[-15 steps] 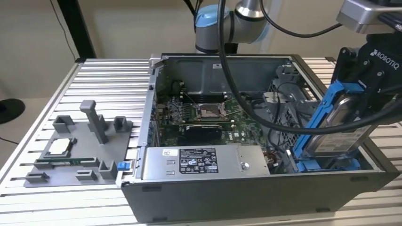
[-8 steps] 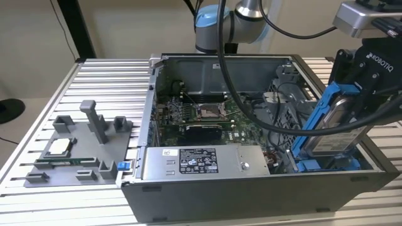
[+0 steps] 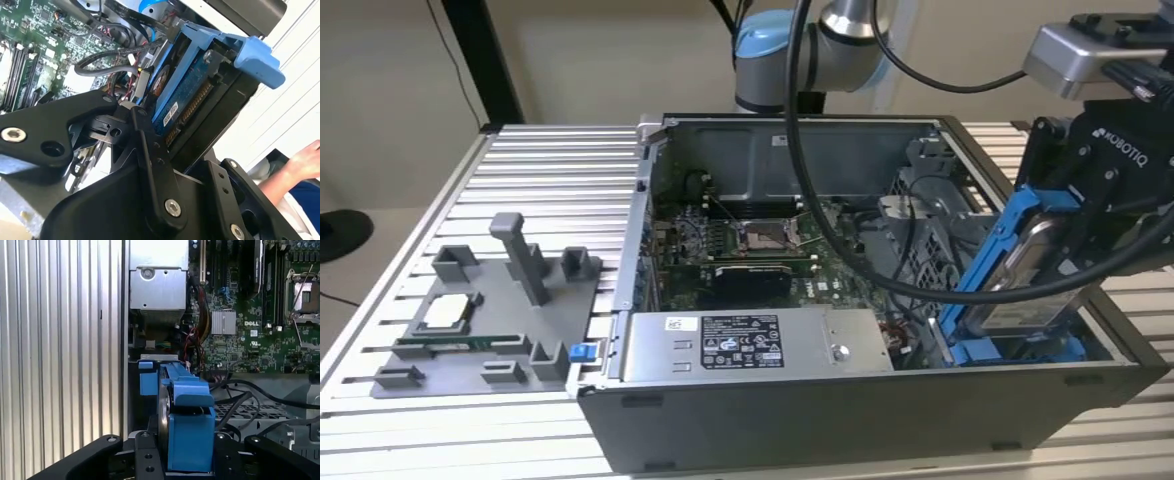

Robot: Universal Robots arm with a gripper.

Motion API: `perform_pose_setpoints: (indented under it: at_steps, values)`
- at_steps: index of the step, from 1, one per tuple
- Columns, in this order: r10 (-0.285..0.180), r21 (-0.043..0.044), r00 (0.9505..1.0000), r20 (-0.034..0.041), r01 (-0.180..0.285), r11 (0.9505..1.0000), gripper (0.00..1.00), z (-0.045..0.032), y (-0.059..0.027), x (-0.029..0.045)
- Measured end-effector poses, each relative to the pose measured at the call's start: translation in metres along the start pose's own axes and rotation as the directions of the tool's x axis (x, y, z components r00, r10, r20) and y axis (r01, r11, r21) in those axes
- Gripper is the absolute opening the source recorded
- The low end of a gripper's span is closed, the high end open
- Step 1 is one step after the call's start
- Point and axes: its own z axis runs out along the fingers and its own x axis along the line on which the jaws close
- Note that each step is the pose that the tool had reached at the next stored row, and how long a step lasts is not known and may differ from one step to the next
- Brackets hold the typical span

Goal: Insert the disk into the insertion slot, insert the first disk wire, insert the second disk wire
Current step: 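Insert the disk into the insertion slot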

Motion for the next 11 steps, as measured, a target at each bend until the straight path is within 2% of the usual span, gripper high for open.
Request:
perform_pose_setpoints:
  at_steps: [8,11]
  values:
    - [0.0,-0.001,1.0,0.0001,0.0,1.0,0.0,0.0141,-0.0006,0.0001]
    - [0.0,-0.001,1.0,-0.0001,0.0,1.0,0.0,0.0152,-0.0006,0.0001]
